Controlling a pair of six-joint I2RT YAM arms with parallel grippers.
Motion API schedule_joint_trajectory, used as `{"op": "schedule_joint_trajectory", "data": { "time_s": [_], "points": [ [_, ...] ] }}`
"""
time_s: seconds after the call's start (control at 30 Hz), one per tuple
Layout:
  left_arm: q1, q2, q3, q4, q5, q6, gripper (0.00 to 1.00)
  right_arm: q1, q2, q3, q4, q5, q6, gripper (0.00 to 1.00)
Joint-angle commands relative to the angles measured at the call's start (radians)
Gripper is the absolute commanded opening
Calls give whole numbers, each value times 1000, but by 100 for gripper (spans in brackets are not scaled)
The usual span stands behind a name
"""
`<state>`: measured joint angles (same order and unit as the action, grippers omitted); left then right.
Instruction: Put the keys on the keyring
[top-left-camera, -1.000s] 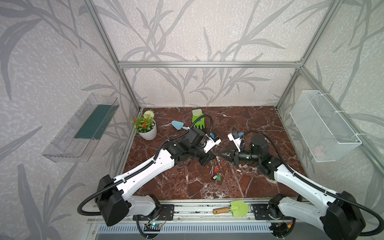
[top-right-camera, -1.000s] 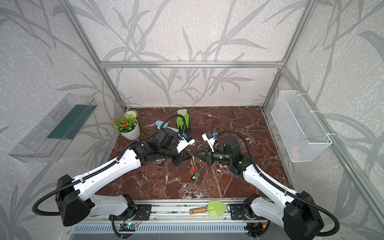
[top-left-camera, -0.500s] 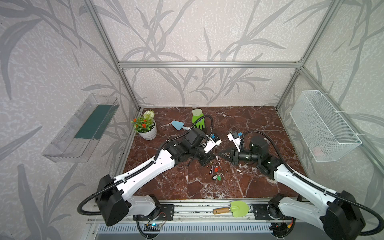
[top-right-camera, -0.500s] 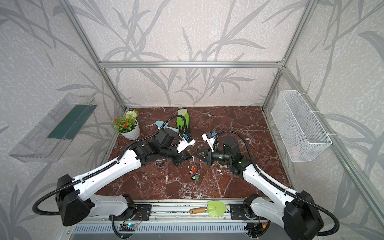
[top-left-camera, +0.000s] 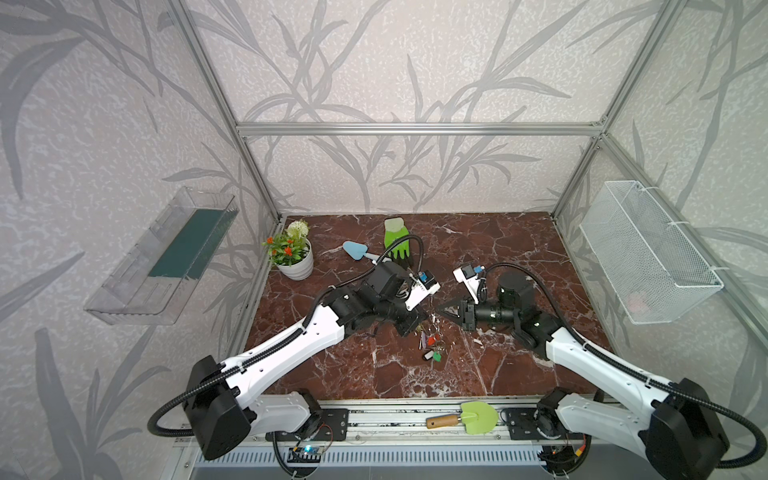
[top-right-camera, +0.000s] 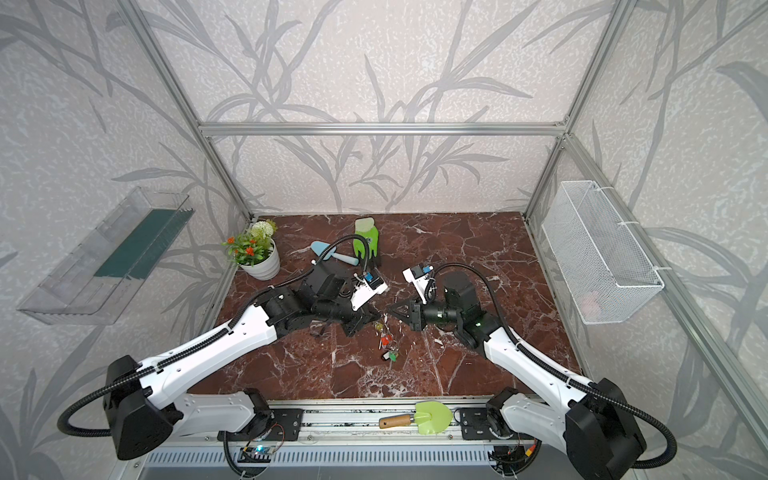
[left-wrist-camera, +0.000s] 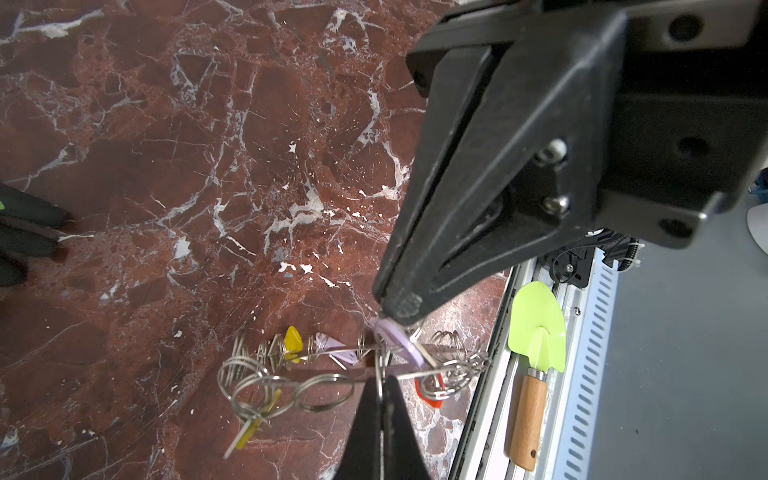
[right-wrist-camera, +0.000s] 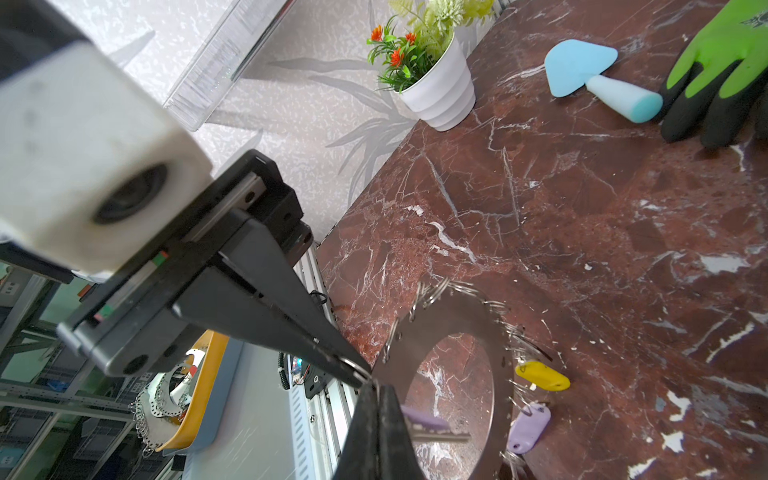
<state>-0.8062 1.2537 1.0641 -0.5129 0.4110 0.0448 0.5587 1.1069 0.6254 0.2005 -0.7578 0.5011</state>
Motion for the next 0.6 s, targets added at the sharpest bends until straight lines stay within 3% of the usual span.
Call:
{"op": "schedule_joint_trajectory", "data": {
  "time_s": [0.0,0.4,0.57],
  "points": [
    [-10,-66,-19,81,18,19,0,-1,14,29,-3,27,11,0],
    [-16,-225,-149,327,-48,-59,0,-2,38,25,121,-109,83,0],
    [-42,-268,-243,511,-112,-103,0,0,28,34,126,-143,95,0]
  ]
}}
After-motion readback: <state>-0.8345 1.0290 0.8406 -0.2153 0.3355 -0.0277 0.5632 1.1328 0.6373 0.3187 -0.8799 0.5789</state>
